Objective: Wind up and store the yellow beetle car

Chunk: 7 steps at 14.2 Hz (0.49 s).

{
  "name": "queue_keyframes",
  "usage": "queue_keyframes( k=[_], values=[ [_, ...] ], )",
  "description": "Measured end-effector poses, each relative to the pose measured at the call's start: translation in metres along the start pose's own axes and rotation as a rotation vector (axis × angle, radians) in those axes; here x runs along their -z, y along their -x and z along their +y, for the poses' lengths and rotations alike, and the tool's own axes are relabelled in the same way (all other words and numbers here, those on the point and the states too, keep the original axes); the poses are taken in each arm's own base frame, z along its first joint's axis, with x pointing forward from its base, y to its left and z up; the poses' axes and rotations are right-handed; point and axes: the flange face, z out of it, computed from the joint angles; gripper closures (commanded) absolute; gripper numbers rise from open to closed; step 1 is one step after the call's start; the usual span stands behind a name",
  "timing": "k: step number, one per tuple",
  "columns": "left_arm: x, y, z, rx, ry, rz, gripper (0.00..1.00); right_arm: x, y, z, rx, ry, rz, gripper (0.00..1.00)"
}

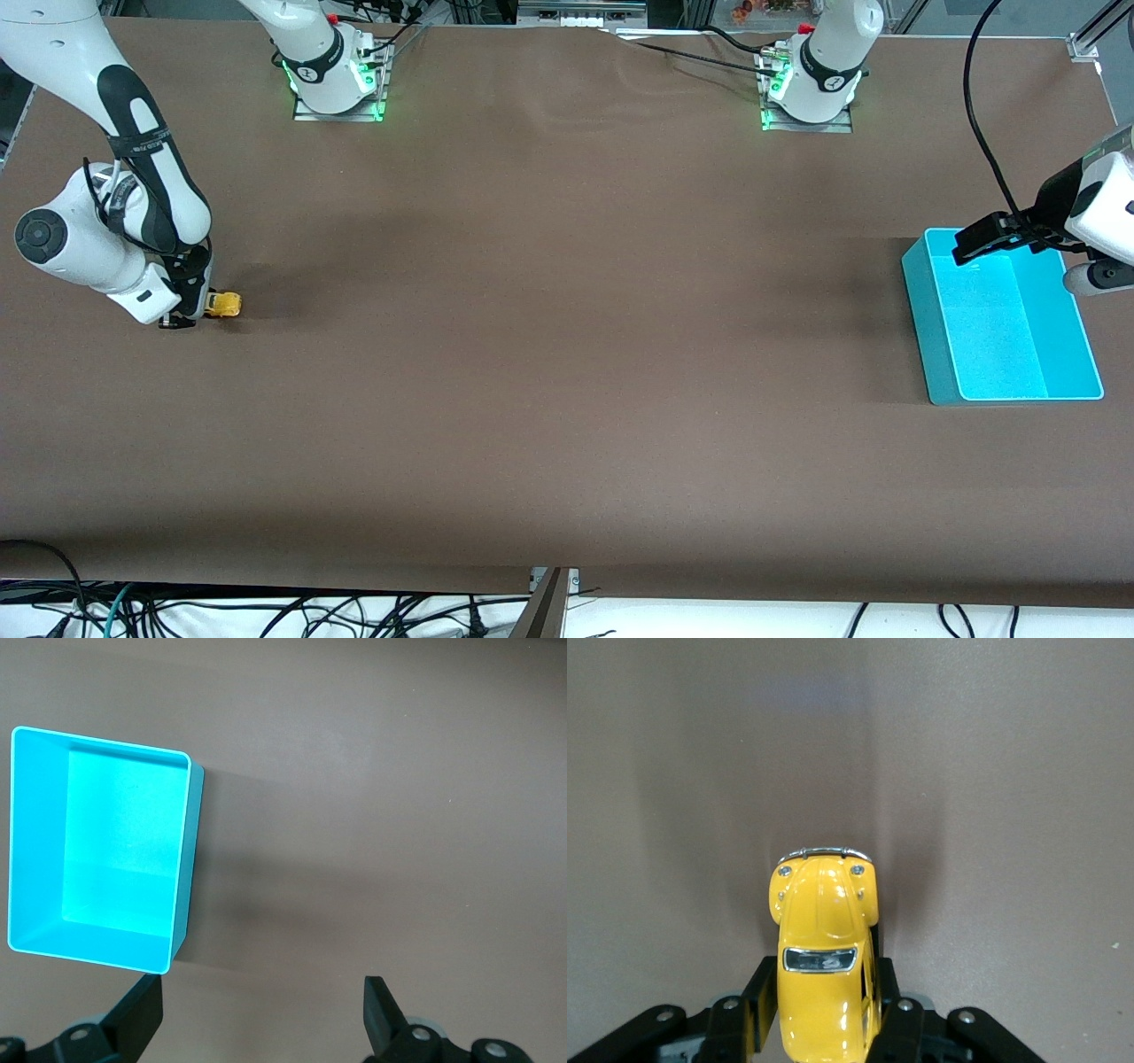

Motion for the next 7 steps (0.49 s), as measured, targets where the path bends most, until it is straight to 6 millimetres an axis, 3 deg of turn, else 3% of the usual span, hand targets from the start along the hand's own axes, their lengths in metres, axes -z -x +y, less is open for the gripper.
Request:
queue_keyframes(
  k=[7],
  values=[
    [-0.0038,0.0004,-0.0001,0.000,-0.002,-0.007,0.00,-0.0001,0.0010,-0.0003,-0.018,0.003,0.011,0.50]
  ],
)
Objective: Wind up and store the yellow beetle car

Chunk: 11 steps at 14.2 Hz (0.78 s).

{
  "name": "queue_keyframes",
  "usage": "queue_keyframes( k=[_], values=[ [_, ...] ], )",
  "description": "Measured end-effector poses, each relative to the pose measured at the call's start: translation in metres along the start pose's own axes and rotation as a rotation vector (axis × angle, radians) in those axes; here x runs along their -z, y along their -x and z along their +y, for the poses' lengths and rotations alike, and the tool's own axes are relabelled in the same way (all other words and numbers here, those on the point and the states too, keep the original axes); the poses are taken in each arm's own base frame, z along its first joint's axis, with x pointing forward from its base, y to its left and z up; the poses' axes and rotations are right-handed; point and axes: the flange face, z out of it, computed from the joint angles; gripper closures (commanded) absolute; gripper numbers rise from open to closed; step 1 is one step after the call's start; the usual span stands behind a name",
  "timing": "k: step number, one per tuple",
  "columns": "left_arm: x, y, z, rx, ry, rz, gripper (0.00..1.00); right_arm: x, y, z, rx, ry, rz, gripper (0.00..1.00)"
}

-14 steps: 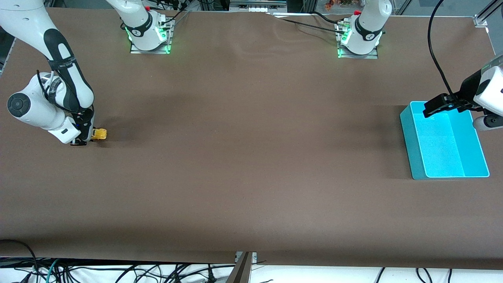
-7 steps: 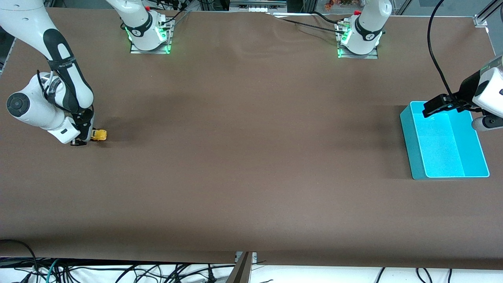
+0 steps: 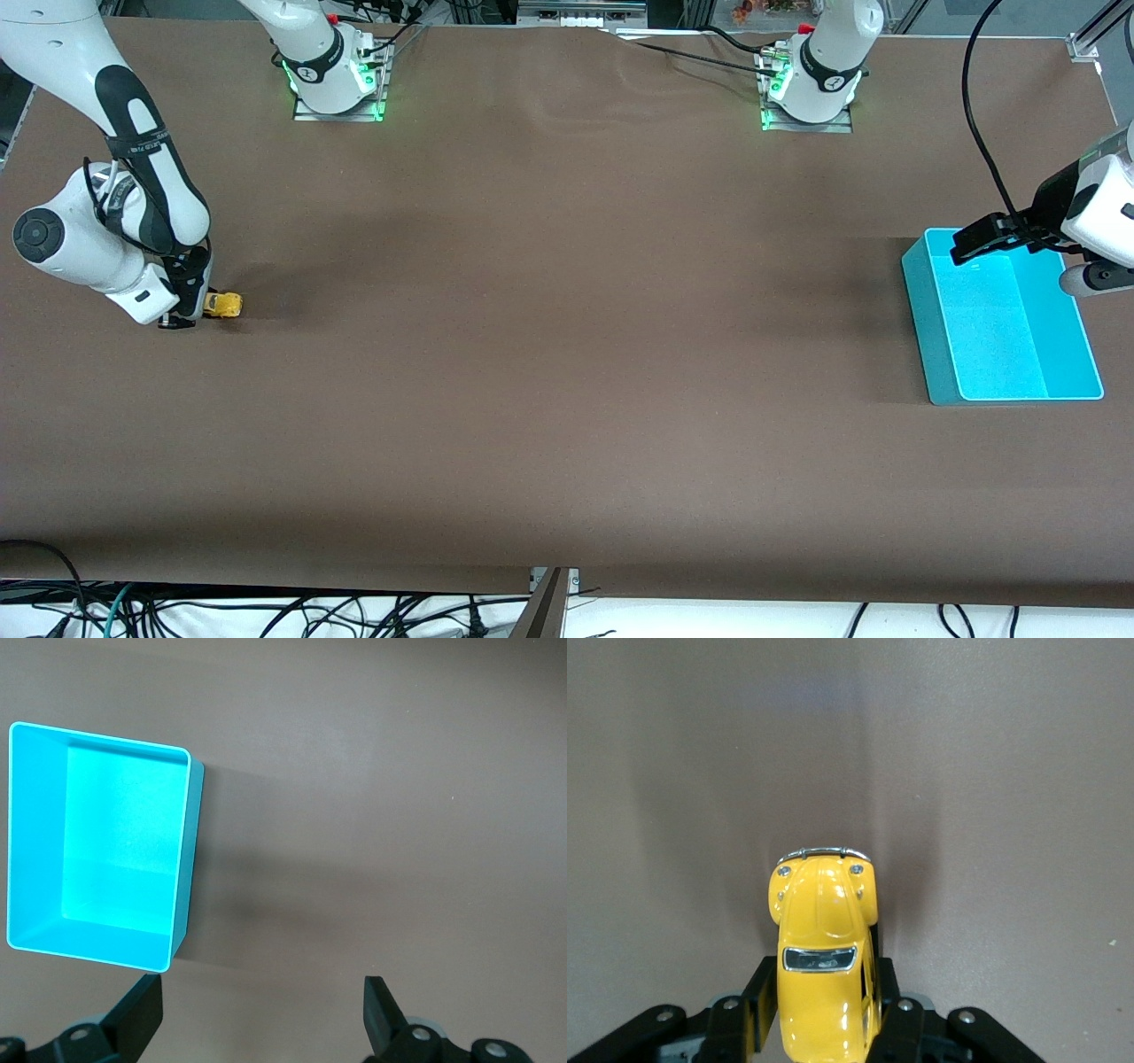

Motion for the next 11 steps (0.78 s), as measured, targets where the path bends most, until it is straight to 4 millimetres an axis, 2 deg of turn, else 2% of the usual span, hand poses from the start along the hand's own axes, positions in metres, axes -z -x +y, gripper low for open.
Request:
queue_keyframes(
  k=[11],
  values=[
    [0.000,0.000,0.000,0.000,0.001,0.002,0.00,-0.001,0.035,-0.008,-0.002,0.012,-0.002,0.50]
  ],
)
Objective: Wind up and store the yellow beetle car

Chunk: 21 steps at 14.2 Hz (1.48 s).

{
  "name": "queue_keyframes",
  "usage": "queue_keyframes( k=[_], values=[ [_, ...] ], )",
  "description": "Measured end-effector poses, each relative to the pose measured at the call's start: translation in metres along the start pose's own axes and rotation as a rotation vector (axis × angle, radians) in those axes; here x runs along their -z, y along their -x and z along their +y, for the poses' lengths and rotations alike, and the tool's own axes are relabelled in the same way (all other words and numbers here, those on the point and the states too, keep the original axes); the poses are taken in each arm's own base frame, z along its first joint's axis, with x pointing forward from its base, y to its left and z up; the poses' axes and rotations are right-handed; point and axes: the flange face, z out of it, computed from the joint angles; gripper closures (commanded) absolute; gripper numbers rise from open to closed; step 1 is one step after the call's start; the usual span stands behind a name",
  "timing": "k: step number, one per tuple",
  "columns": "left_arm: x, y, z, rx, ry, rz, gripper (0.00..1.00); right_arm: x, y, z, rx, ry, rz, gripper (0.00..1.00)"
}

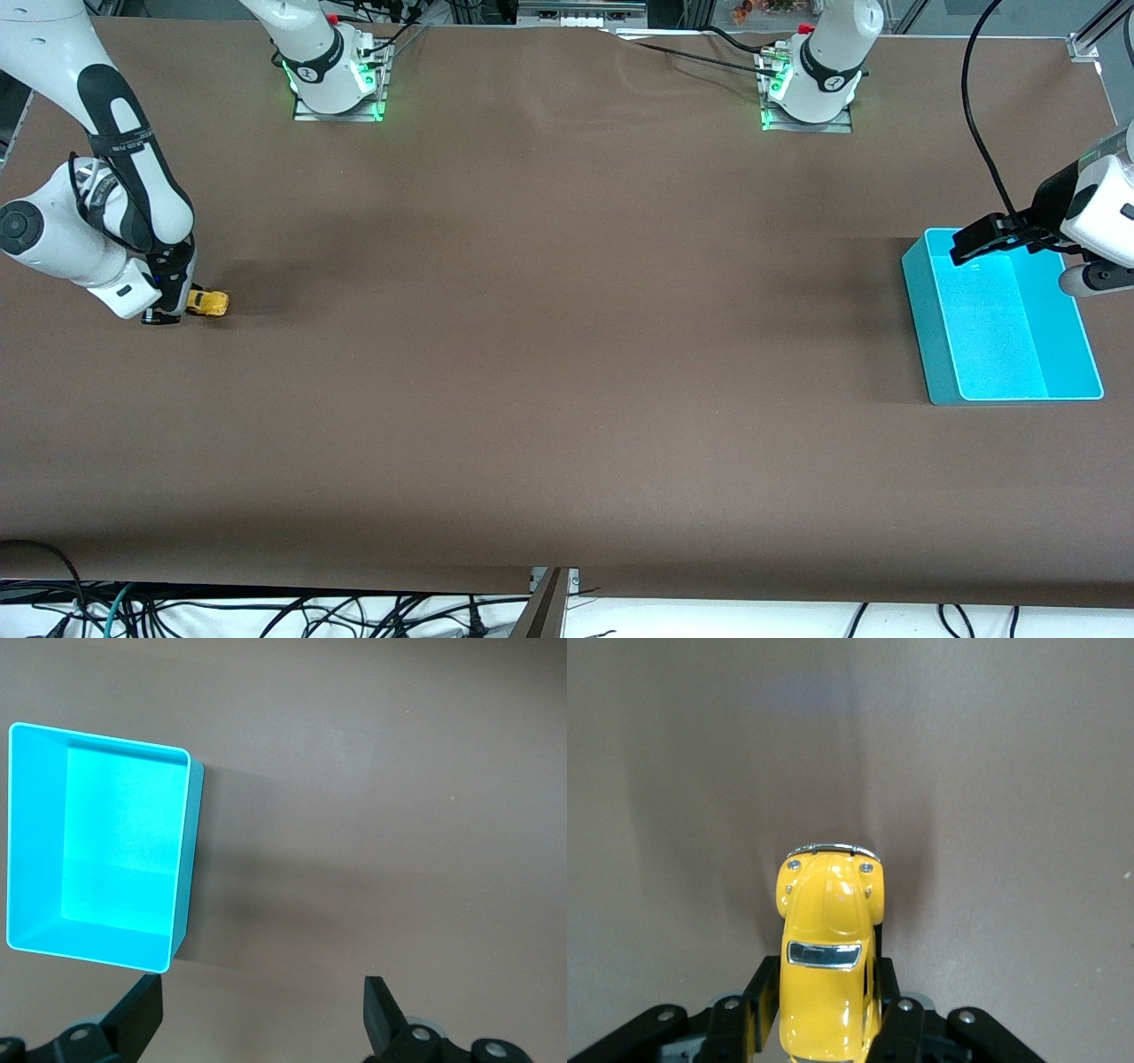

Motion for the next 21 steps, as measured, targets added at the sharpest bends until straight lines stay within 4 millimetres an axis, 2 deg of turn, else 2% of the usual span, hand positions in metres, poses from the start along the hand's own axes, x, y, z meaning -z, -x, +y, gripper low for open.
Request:
queue_keyframes(
  k=[9,14,16,17,21],
  values=[
    [-0.001,0.000,0.001,-0.001,0.000,0.000,0.00,0.001,0.020,-0.004,0.009,0.012,-0.003,0.50],
    [-0.001,0.000,0.001,-0.001,0.000,-0.001,0.00,0.002,0.025,-0.005,0.015,0.015,-0.004,0.50],
    [-0.001,0.000,0.001,-0.001,0.000,-0.001,0.00,0.002,0.025,-0.005,0.015,0.015,-0.004,0.51],
    [-0.001,0.000,0.001,-0.001,0.000,-0.001,0.00,0.002,0.025,-0.005,0.015,0.016,-0.004,0.56],
    [-0.001,0.000,0.001,-0.002,0.000,0.000,0.00,0.002,0.027,-0.005,0.012,0.017,-0.004,0.56]
  ],
)
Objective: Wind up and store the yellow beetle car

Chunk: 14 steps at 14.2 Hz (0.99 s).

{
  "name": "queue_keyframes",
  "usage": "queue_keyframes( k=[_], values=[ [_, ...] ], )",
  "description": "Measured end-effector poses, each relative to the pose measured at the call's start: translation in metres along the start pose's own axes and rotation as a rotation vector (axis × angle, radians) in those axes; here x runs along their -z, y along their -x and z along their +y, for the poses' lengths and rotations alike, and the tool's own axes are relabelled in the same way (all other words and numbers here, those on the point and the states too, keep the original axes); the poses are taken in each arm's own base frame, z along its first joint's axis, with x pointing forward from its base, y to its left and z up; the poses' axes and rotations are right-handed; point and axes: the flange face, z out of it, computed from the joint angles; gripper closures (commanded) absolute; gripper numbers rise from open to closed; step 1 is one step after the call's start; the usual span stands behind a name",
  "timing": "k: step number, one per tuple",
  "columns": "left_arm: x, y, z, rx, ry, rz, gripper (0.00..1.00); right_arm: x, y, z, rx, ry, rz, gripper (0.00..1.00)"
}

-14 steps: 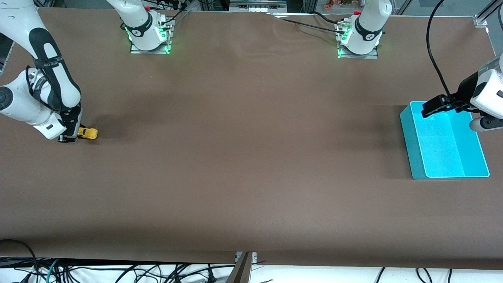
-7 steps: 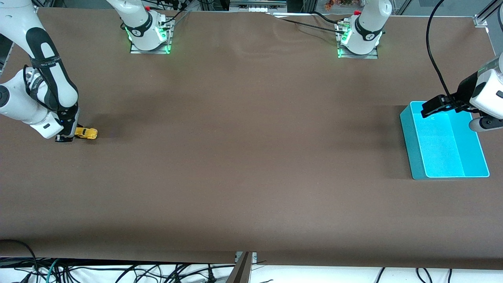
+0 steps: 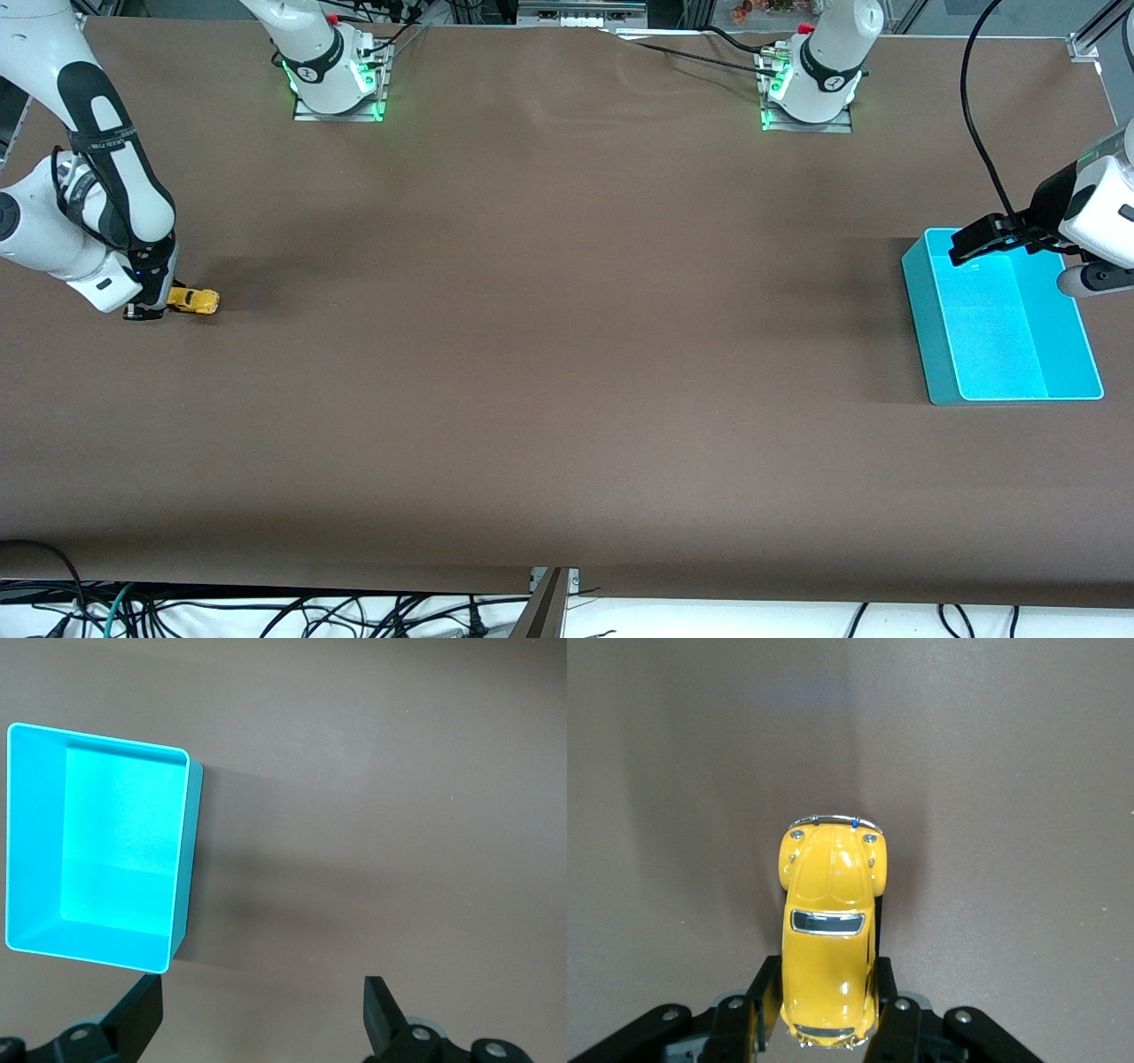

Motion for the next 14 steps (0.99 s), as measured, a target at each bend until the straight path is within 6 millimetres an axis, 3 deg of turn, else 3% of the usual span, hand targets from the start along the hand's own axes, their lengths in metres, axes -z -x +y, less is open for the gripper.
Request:
queue_keyframes(
  k=[14],
  values=[
    [0.000,0.000,0.000,0.000,0.000,0.002,0.00,-0.002,0.031,-0.004,0.021,0.006,-0.005,0.56]
  ],
)
